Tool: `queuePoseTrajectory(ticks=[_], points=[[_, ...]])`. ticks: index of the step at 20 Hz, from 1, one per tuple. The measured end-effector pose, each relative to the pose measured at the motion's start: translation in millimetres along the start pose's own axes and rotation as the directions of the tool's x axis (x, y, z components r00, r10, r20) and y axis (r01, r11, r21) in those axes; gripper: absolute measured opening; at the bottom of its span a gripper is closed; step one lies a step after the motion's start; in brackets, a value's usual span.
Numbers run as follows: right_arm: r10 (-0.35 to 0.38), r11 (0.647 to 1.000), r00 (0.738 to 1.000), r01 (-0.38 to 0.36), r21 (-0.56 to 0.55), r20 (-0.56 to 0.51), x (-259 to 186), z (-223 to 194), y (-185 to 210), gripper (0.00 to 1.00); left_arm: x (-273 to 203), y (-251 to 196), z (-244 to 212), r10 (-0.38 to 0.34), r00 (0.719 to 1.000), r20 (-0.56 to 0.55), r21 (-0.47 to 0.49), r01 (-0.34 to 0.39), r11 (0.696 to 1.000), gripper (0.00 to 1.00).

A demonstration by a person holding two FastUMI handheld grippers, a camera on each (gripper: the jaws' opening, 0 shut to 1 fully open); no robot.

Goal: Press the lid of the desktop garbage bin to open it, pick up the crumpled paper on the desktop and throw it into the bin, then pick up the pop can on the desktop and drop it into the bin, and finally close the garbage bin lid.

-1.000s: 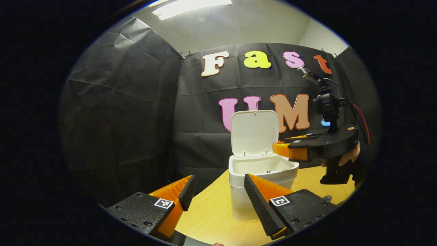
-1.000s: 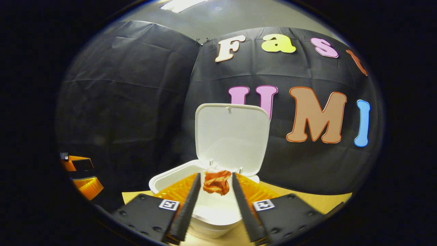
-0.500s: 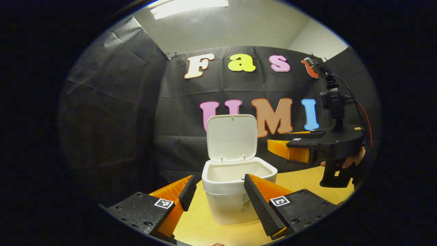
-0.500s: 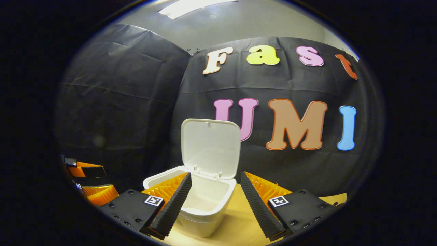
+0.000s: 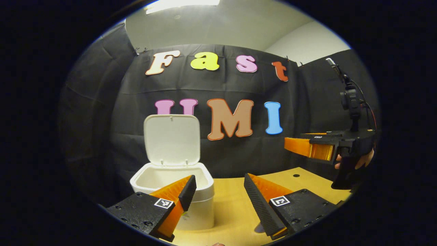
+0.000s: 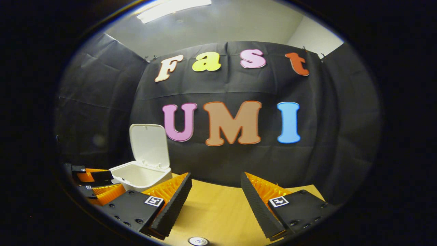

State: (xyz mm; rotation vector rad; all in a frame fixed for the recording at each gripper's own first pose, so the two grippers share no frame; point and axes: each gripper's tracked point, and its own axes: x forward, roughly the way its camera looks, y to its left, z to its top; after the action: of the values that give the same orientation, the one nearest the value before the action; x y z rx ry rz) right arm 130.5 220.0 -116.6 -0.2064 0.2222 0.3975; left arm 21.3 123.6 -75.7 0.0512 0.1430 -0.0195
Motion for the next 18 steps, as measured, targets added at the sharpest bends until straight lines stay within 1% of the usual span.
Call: queuePoseTrajectory(ticks=[3,4,5,7,10,11,12,15,18], points=[[-0.092,0.996,0.996,0.092,0.013,-0.011,-25.0,-8.5,-52.2,0.96,15.3,-43.6,-5.9,-0.079,0.997,-0.012,-0.011,0.078,0.997,0.87],[-0.118,0.993,0.993,0.119,0.018,-0.018,-33.9,-13.0,-67.7,1.0,19.3,-56.2,-10.8,-0.099,0.995,-0.025,-0.016,0.098,0.995,0.87],[-0.143,0.989,0.989,0.143,0.023,-0.027,-42.3,-17.0,-81.6,0.96,22.5,-66.7,-19.1,-0.115,0.992,-0.041,-0.021,0.115,0.993,0.87],[-0.184,0.982,0.982,0.185,0.035,-0.042,-57.5,-25.4,-106.9,0.96,27.4,-85.8,-37.9,-0.141,0.986,-0.085,-0.032,0.138,0.99,0.87],[-0.231,0.971,0.97,0.235,0.05,-0.073,-77.8,-40.9,-136.9,0.96,34.7,-104.0,-67.0,-0.154,0.975,-0.16,-0.046,0.148,0.988,0.88],[-0.243,0.967,0.966,0.247,0.053,-0.084,-84.5,-48.4,-143.9,0.92,35.4,-108.4,-78.3,-0.156,0.97,-0.186,-0.051,0.149,0.988,0.88],[-0.253,0.964,0.963,0.259,0.056,-0.096,-89.7,-54.6,-150.8,0.96,36.0,-112.5,-90.6,-0.158,0.964,-0.213,-0.058,0.149,0.987,0.88],[-0.276,0.956,0.952,0.286,0.059,-0.129,-103.5,-70.7,-165.8,0.96,36.0,-121.9,-128.5,-0.161,0.941,-0.299,-0.084,0.142,0.986,0.88],[-0.292,0.951,0.944,0.304,0.056,-0.155,-117.2,-84.7,-175.9,0.96,36.3,-127.0,-167.3,-0.157,0.909,-0.385,-0.106,0.126,0.986,0.87]])
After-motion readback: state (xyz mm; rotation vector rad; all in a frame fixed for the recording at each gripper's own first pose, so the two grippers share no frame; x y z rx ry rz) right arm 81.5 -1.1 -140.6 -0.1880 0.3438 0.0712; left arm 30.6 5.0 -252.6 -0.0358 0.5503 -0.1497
